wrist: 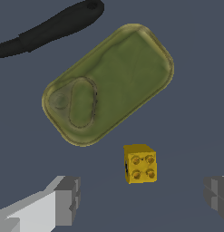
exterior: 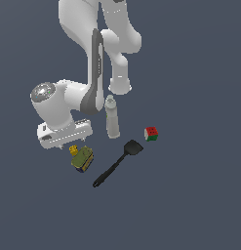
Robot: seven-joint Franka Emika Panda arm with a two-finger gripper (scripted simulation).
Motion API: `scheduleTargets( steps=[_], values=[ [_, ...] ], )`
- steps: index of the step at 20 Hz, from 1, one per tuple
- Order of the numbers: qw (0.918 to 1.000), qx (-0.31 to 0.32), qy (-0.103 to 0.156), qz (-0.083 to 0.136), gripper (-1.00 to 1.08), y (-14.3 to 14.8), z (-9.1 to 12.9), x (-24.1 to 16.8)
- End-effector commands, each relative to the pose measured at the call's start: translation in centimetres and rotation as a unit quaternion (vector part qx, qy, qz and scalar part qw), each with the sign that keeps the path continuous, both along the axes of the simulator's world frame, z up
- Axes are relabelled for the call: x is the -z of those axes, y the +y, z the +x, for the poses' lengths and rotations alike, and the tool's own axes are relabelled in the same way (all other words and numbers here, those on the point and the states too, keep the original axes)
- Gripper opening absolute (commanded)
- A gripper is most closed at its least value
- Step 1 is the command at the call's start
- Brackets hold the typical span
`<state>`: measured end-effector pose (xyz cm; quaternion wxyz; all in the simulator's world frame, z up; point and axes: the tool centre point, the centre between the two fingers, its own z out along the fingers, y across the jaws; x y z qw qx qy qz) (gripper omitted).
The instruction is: Pick up a designated object from a clutter of objects.
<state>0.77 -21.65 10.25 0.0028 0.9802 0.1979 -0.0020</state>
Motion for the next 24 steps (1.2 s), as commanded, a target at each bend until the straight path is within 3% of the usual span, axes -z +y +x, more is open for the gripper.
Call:
scheduleTargets(
  steps=[1, 15, 24],
  values=[
    [0.9999, -0.011, -0.001, 0.001, 1.0, -0.9, -0.4, 1.2],
    [0.9997, -0.024, -0.001, 0.003, 1.0, -2.1, -1.2, 3.5],
    [0.9997, -0.025, -0.001, 0.003, 1.0, -2.1, -1.3, 7.4]
  ],
)
